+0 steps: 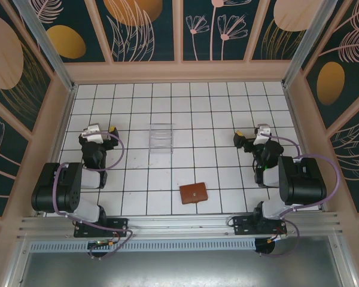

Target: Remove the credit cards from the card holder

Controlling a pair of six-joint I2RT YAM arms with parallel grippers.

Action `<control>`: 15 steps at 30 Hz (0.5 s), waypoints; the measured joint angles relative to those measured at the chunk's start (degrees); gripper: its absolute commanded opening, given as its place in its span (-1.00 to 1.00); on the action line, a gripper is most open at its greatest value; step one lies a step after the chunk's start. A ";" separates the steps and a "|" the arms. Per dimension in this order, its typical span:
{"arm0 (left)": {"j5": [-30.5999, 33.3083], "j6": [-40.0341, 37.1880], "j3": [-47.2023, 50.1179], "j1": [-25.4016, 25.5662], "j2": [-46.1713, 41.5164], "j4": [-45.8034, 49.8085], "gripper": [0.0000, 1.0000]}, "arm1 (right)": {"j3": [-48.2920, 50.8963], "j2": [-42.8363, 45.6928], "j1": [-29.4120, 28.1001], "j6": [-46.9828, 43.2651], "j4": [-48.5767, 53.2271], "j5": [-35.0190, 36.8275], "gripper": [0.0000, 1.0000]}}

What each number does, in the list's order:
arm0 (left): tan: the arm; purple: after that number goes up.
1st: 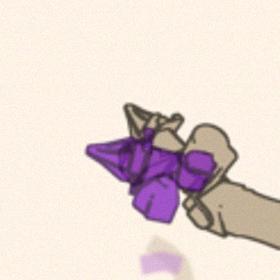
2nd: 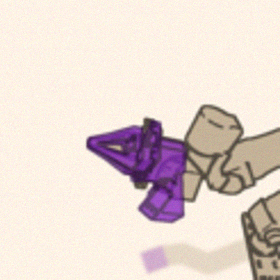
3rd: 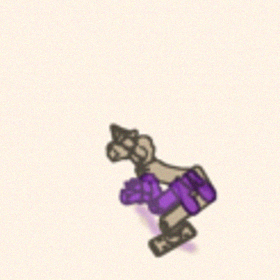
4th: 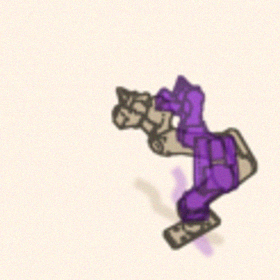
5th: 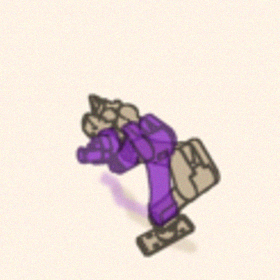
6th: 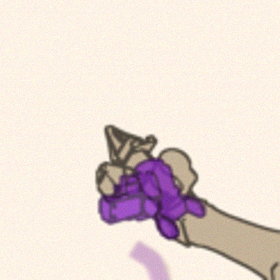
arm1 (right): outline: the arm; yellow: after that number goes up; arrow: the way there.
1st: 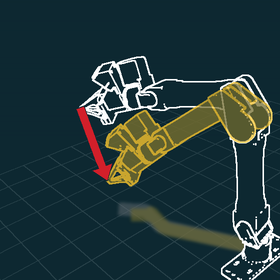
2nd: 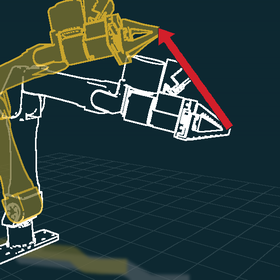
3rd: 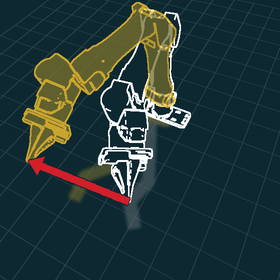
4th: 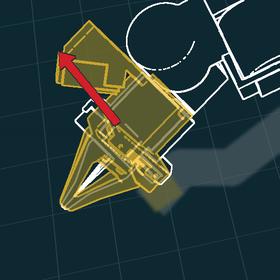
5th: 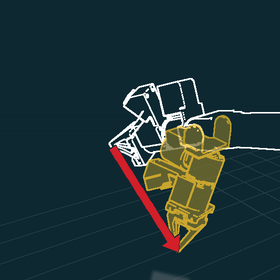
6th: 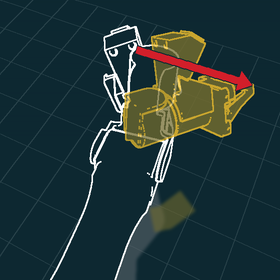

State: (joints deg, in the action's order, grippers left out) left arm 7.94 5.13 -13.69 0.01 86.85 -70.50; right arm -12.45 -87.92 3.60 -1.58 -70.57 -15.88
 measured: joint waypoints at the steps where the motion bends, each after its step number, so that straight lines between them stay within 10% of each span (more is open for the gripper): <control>1: 0.00 0.00 0.00 0.00 0.00 0.00 0.97 | 0.00 0.00 0.04 0.00 0.00 -0.17 0.98; 15: -0.02 0.00 0.00 0.04 0.00 0.00 0.98 | 0.00 0.00 0.07 0.00 0.00 -0.35 0.98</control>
State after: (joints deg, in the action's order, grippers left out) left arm 7.92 5.13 -13.69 0.05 86.85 -70.50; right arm -12.45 -87.92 3.66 -1.58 -70.57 -16.23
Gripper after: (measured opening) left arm 0.987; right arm 0.990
